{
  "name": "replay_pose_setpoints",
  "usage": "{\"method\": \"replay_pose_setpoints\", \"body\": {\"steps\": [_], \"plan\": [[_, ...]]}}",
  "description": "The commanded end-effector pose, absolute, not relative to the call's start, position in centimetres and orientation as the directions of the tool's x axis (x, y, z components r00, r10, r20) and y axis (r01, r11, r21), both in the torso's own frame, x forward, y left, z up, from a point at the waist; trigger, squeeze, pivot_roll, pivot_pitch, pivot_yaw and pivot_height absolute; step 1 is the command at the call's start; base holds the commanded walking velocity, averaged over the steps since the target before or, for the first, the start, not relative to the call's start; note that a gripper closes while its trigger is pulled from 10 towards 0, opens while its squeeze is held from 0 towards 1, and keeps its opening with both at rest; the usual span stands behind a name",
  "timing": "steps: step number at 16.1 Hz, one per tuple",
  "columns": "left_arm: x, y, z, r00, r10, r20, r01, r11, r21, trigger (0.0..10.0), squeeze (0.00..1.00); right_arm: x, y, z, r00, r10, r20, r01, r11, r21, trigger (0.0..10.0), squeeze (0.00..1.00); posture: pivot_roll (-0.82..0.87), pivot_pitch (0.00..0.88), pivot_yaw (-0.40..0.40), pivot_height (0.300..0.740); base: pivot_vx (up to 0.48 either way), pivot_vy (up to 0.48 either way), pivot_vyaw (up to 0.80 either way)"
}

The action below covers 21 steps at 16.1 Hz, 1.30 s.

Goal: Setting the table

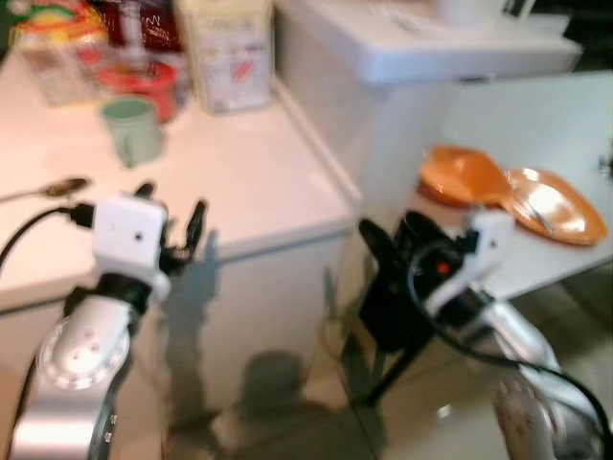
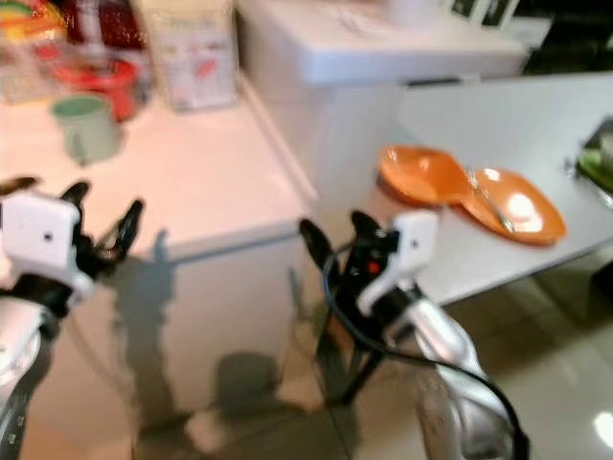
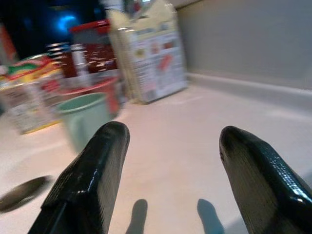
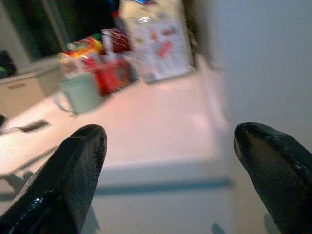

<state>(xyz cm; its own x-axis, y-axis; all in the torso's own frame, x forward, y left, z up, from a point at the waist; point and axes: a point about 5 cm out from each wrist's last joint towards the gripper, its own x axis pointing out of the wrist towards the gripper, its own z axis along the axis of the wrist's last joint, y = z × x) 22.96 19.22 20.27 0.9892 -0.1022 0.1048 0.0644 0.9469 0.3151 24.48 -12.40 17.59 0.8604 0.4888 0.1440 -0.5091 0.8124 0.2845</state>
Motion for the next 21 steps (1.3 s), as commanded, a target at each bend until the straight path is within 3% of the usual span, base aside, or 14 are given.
{"method": "replay_pose_setpoints", "body": {"steps": [1, 21], "plan": [[23.0, 18.8, 20.1, 0.989, -0.11, 0.097, 0.074, 0.945, 0.317, 10.0, 0.0, 24.4, -13.2, 17.7, 0.878, 0.46, 0.132, -0.478, 0.829, 0.289, 10.0, 0.0, 0.11, 0.0, -0.08, 0.74, 0.0, 0.345, 0.0], [23.9, 18.6, 20.4, 0.986, -0.129, 0.102, 0.09, 0.943, 0.319, 10.0, 0.0, 24.7, -13.4, 17.7, 0.883, 0.457, 0.103, -0.465, 0.831, 0.305, 10.0, 0.0, 0.08, 0.0, -0.076, 0.74, 0.0, 0.345, -0.03]]}}
